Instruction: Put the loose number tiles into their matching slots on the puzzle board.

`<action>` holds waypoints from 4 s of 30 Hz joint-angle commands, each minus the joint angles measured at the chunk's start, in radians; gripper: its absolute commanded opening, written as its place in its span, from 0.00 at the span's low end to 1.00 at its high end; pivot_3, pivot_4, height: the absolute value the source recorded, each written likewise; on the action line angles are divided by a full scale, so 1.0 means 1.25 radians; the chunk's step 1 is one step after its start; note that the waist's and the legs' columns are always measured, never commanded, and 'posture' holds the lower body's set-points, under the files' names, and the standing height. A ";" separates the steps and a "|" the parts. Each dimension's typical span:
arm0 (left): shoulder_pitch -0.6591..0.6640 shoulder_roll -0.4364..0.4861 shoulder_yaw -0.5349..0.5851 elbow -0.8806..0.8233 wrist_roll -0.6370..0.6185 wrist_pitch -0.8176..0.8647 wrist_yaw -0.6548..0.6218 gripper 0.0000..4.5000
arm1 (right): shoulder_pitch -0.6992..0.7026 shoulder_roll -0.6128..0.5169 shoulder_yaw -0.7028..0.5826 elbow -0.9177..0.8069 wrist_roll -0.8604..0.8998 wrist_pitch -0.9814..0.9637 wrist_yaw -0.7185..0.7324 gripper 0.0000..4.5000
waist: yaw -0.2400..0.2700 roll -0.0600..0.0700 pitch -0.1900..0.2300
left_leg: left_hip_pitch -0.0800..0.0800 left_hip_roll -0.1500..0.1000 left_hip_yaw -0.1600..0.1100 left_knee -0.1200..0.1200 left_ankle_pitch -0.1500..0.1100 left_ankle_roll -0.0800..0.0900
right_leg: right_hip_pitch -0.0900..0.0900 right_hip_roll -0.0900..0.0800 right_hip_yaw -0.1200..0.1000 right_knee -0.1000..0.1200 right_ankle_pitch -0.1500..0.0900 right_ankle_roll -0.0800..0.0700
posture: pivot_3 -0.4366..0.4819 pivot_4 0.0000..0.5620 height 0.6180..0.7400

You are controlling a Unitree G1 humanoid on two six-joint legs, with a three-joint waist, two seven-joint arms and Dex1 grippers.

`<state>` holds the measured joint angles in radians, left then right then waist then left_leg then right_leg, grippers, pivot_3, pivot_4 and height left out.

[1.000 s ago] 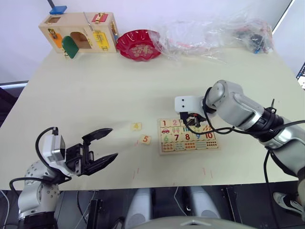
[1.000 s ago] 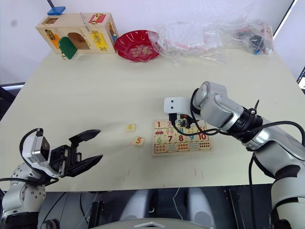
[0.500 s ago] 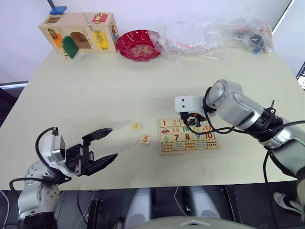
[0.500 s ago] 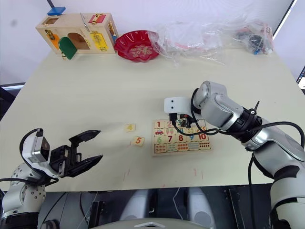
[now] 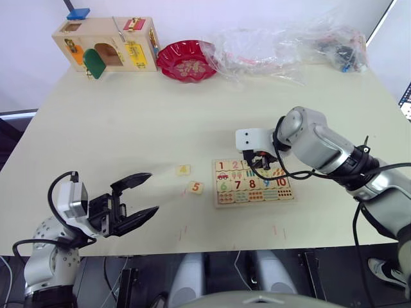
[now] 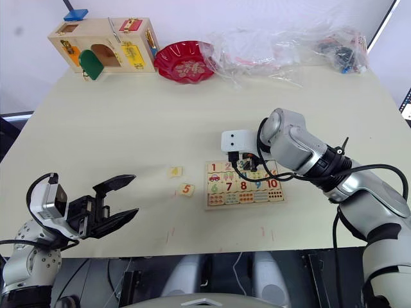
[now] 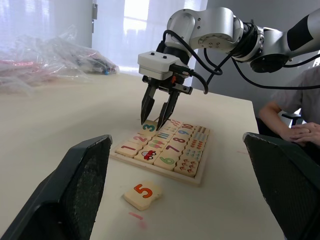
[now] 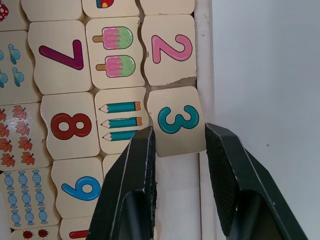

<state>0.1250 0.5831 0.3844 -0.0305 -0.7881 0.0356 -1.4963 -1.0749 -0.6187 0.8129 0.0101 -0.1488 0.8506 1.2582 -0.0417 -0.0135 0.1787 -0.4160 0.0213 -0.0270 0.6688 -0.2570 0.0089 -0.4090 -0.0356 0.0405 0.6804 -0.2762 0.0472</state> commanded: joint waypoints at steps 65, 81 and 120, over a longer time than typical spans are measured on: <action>-0.013 -0.002 -0.003 -0.026 -0.009 0.001 0.012 1.00 | 0.129 0.029 -0.359 -0.007 0.169 -0.015 -0.089 0.74 | 0.001 0.000 0.000 | 0.000 0.000 0.000 0.000 0.000 0.000 | 0.000 0.000 0.000 0.000 0.000 0.000 | 0.48 0.27 1.00; -0.044 -0.002 -0.015 -0.006 -0.004 0.004 0.006 1.00 | 0.225 0.072 -0.453 0.125 0.274 -0.265 -0.060 0.02 | 0.001 0.000 0.000 | 0.000 0.000 0.001 0.000 0.000 0.000 | 0.000 0.001 0.000 0.000 0.000 0.000 | 0.48 0.27 1.00; -0.042 0.002 -0.012 0.004 -0.002 -0.002 0.004 1.00 | 0.223 0.082 -0.418 0.302 0.215 -0.394 -0.012 0.02 | 0.001 0.000 0.000 | 0.000 0.000 0.001 0.001 0.000 0.000 | 0.001 0.001 0.000 0.000 0.000 0.000 | 0.48 0.27 1.00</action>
<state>0.0676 0.5813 0.3522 -0.0154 -0.7858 0.0429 -1.4879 -0.7938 -0.5070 0.2967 0.4272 0.1193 0.3564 1.2332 -0.0401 -0.0138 0.1785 -0.4159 0.0214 -0.0261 0.6694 -0.2569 0.0090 -0.4082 -0.0345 0.0411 0.6809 -0.2760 0.0475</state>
